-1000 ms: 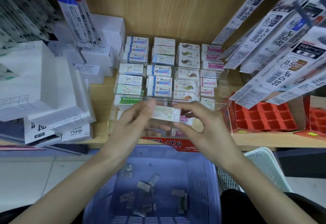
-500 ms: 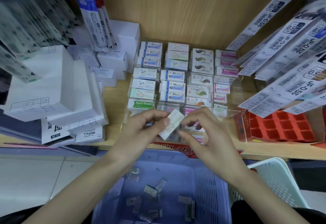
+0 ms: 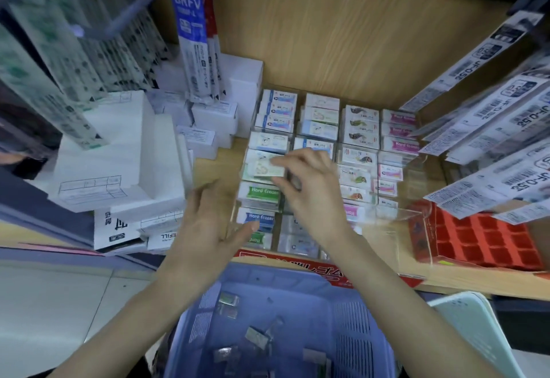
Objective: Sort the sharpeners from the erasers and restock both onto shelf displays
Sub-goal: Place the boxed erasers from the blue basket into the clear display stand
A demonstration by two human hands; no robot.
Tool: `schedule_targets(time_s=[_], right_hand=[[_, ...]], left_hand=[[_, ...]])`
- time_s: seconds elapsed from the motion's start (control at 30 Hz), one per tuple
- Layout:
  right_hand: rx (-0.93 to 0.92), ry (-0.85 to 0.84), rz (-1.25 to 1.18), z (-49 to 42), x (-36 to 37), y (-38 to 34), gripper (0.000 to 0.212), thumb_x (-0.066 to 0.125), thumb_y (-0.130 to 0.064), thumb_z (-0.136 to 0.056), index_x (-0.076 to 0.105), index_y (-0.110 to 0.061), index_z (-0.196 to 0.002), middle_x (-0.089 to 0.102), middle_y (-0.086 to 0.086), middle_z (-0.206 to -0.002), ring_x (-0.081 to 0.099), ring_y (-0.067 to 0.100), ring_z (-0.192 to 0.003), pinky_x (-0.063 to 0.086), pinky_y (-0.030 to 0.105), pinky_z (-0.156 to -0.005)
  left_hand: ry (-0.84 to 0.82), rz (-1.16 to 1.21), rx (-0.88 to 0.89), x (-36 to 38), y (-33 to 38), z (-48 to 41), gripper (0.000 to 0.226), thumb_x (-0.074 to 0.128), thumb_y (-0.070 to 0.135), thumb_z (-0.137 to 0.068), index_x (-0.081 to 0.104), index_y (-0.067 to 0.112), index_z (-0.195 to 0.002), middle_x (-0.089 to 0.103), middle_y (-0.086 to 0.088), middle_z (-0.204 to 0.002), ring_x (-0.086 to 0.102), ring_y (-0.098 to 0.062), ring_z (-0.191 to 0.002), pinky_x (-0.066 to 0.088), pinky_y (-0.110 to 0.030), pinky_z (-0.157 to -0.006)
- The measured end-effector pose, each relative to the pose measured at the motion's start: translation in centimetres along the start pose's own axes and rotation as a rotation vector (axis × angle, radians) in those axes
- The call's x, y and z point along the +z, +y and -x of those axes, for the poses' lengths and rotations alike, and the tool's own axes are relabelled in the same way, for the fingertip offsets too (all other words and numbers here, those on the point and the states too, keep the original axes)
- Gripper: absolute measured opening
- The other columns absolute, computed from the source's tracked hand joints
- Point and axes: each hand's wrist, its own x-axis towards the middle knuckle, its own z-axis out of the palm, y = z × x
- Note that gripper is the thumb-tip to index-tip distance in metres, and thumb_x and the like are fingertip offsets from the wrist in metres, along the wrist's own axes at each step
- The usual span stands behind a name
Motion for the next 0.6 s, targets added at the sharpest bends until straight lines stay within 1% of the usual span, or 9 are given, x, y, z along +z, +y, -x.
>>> schedule_targets(time_s=[0.1, 0.17, 0.23, 0.3, 0.37, 0.47, 0.5, 0.57, 0.6], right_hand=[[-0.064, -0.021, 0.119, 0.3, 1.0, -0.1, 0.024, 0.063, -0.016, -0.078, 0.075, -0.018, -0.099, 0.064, 0.003, -0.089, 0.049, 0.025, -0.091, 0.037, 0.041, -0.094], [-0.082, -0.048, 0.156, 0.3, 0.7, -0.1, 0.027, 0.059, -0.017, -0.079, 0.074, -0.020, -0.102, 0.065, 0.004, -0.092, 0.044, 0.023, -0.097, 0.030, 0.055, -0.105], [-0.079, -0.140, 0.193, 0.5, -0.1, -0.6, 0.034, 0.055, -0.021, -0.081, 0.070, -0.020, -0.111, 0.064, 0.005, -0.103, 0.043, 0.026, -0.107, 0.017, 0.060, -0.110], [-0.064, -0.241, 0.241, 1.2, -0.6, -1.0, 0.044, 0.054, -0.022, -0.085, 0.058, -0.019, -0.129, 0.056, 0.010, -0.128, 0.037, 0.031, -0.124, 0.011, 0.060, -0.112], [-0.010, -0.258, 0.175, 3.5, -1.2, -1.6, 0.050, 0.052, -0.021, -0.089, 0.046, -0.015, -0.138, 0.042, 0.013, -0.142, 0.027, 0.027, -0.131, 0.014, 0.053, -0.115], [-0.011, -0.068, -0.072, 9.7, -2.9, -2.5, 0.037, 0.045, -0.015, -0.088, 0.057, -0.006, -0.122, 0.054, 0.010, -0.126, 0.041, 0.022, -0.116, 0.034, 0.034, -0.102], [-0.029, -0.065, -0.103, 12.4, -3.2, -2.3, 0.032, 0.044, -0.014, -0.089, 0.059, -0.005, -0.116, 0.058, 0.009, -0.119, 0.046, 0.021, -0.109, 0.037, 0.030, -0.096], [-0.060, -0.155, -0.100, 17.5, -3.3, -0.8, 0.027, 0.043, -0.015, -0.091, 0.062, -0.004, -0.106, 0.063, 0.008, -0.103, 0.054, 0.022, -0.094, 0.042, 0.031, -0.082], [-0.014, -0.254, -0.113, 19.8, -2.9, 0.2, 0.027, 0.043, -0.017, -0.092, 0.063, -0.004, -0.104, 0.065, 0.007, -0.095, 0.057, 0.024, -0.087, 0.045, 0.034, -0.075]], left_hand=[[-0.273, 0.066, -0.118, 1.0, -1.4, 1.5, 0.083, 0.060, 0.053, -0.078, 0.020, 0.024, -0.144, 0.032, 0.014, -0.138, 0.030, -0.007, -0.133, 0.029, -0.030, -0.109], [-0.350, 0.030, -0.171, 1.7, -2.3, 1.6, 0.091, 0.062, 0.054, -0.078, 0.013, 0.020, -0.147, 0.030, 0.004, -0.147, 0.031, -0.013, -0.136, 0.032, -0.036, -0.110], [-0.327, -0.023, -0.175, 2.5, -2.7, 1.5, 0.091, 0.065, 0.046, -0.081, 0.010, 0.011, -0.145, 0.029, -0.004, -0.143, 0.029, -0.017, -0.135, 0.030, -0.032, -0.108], [-0.267, -0.048, -0.148, 3.2, -2.5, 1.5, 0.089, 0.068, 0.041, -0.081, 0.014, 0.005, -0.141, 0.030, -0.008, -0.133, 0.029, -0.021, -0.131, 0.030, -0.030, -0.105], [-0.210, -0.053, -0.109, 3.5, -2.4, 1.6, 0.087, 0.071, 0.036, -0.080, 0.018, 0.001, -0.139, 0.031, -0.012, -0.130, 0.031, -0.024, -0.129, 0.030, -0.031, -0.103], [-0.171, 0.047, -0.100, 3.2, -3.2, 2.3, 0.080, 0.069, 0.039, -0.080, 0.026, 0.003, -0.137, 0.038, -0.015, -0.130, 0.040, -0.025, -0.126, 0.037, -0.034, -0.102], [-0.153, 0.103, -0.089, 3.1, -3.8, 3.1, 0.077, 0.066, 0.043, -0.079, 0.028, 0.006, -0.135, 0.041, -0.014, -0.129, 0.046, -0.023, -0.123, 0.042, -0.035, -0.099], [-0.105, 0.138, -0.075, 3.1, -5.3, 5.4, 0.069, 0.065, 0.041, -0.084, 0.030, 0.009, -0.135, 0.046, -0.009, -0.125, 0.052, -0.018, -0.114, 0.045, -0.031, -0.090], [-0.068, 0.107, -0.065, 3.2, -6.3, 7.0, 0.066, 0.065, 0.040, -0.086, 0.033, 0.009, -0.135, 0.048, -0.010, -0.122, 0.052, -0.018, -0.110, 0.044, -0.031, -0.088]])
